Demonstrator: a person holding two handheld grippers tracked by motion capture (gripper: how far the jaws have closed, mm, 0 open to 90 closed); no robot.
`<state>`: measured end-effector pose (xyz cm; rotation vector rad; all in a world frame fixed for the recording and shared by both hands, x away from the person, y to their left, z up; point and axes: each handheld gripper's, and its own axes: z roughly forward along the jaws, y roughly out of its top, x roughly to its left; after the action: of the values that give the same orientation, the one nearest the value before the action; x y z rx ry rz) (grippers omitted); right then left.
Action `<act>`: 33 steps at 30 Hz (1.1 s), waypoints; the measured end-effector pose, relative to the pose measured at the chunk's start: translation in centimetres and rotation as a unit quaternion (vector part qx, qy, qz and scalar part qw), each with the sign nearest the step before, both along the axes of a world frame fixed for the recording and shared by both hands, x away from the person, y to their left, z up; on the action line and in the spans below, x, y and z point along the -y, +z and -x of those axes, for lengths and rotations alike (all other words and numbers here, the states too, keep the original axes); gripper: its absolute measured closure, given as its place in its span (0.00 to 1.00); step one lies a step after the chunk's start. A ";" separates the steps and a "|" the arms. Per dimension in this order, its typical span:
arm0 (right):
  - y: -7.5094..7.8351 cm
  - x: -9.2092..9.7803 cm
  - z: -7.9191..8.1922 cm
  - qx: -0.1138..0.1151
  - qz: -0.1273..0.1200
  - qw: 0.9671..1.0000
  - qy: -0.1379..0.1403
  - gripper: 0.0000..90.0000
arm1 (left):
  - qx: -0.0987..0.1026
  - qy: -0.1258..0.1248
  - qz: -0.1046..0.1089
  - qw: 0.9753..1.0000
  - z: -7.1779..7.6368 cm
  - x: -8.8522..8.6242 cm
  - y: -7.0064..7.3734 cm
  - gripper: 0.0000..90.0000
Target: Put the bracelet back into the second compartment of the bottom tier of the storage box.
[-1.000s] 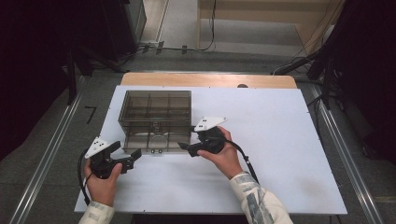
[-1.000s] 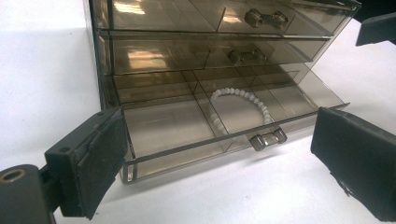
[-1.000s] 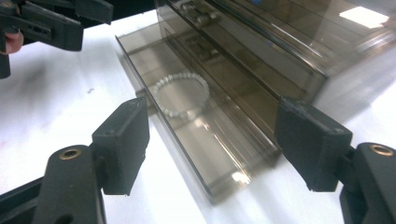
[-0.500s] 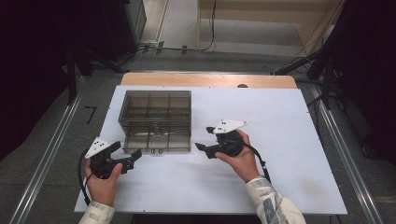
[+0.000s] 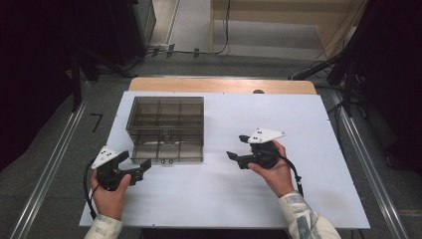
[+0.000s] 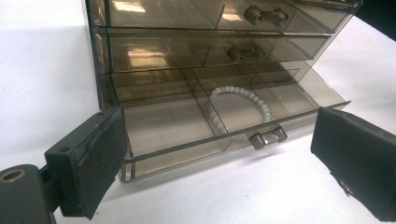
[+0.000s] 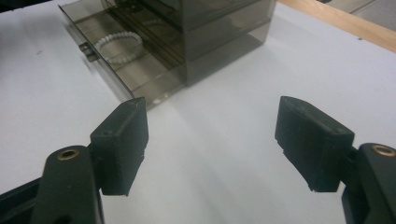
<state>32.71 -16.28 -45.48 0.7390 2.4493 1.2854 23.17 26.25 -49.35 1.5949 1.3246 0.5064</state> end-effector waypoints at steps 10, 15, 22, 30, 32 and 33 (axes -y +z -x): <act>-0.2 3.9 0.4 -0.001 0.000 0.999 -0.038 0.25 | 0.000 0.000 -0.001 1.000 0.0 0.0 0.0 0.05; -0.4 5.9 0.7 -0.002 0.003 0.998 -0.056 0.25 | -0.001 0.001 -0.001 1.000 0.0 0.1 0.0 0.05; -0.5 9.0 1.1 0.005 0.003 0.995 -0.096 0.25 | -0.001 0.001 -0.002 1.000 0.0 0.1 0.0 0.05; -0.8 12.8 1.8 0.010 0.005 0.988 -0.152 0.24 | -0.001 0.002 -0.002 1.000 0.0 0.1 0.0 0.05; -0.9 13.6 2.0 0.008 0.004 0.987 -0.162 0.24 | -0.002 0.003 -0.002 1.000 0.0 0.1 0.0 0.05; -1.0 14.0 2.1 0.008 0.006 0.986 -0.168 0.24 | -0.002 0.003 -0.002 1.000 0.0 0.1 0.0 0.05</act>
<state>30.59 -30.24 -46.46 1.0781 2.1950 1.1399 23.19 26.15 -49.38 1.5971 1.3320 0.5104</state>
